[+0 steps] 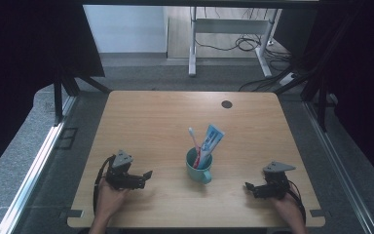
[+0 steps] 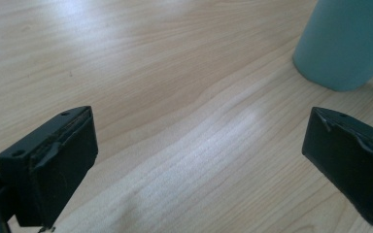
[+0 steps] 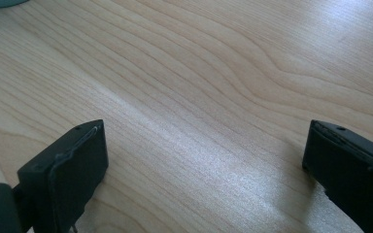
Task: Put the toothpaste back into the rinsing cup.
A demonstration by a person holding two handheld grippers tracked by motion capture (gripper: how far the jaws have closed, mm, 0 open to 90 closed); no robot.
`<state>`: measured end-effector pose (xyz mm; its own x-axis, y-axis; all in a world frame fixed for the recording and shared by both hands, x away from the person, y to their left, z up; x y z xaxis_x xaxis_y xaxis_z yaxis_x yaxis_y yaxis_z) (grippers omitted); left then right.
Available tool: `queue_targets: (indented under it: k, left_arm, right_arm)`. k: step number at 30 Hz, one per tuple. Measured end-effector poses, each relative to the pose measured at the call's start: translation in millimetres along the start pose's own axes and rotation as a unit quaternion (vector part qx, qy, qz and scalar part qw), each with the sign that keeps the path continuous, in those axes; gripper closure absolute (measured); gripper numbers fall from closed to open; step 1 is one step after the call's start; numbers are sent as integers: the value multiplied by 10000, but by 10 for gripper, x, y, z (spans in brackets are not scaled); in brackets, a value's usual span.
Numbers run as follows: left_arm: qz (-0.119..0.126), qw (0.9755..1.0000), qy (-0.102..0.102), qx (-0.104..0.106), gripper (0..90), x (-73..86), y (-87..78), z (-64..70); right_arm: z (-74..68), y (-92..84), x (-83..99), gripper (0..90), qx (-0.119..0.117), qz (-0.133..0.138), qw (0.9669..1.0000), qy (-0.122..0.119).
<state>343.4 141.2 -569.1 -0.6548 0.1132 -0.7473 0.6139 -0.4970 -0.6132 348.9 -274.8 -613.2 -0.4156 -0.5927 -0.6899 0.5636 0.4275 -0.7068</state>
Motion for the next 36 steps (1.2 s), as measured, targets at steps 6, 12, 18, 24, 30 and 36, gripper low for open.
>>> queue_targets:
  k: [6,12,18,24,30,36]
  left_arm:
    - [-34,10000,-27,-40,0,101,34,-32]
    - [-166,9998,-2,-141,0,222,96,-44]
    - [-345,9990,49,-296,0,326,159,-59]
    - [-625,9970,105,-436,0,429,222,-65]
    - [-791,9955,105,-503,1,462,262,-23]
    - [-827,9952,80,-522,0,466,262,-30]
  right_arm:
    - [-1,-1,0,20,-3,1,10000,2]
    - [0,-1,1,20,7,-1,10000,3]
    - [0,-1,1,20,9,1,10000,3]
    - [0,-2,1,21,10,0,10000,5]
    - [0,-1,0,21,10,0,10000,4]
    - [0,-1,1,21,10,2,10000,4]
Point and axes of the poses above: each handheld gripper's, and its own axes: y roughly forward along the jaws, x roughly out of its underside, z roughly to its right, the point moved 10 cm from there along y, roughly forward along the jaws, and after that the axes turned 13 degrees about -y, right-handed, at the moved point
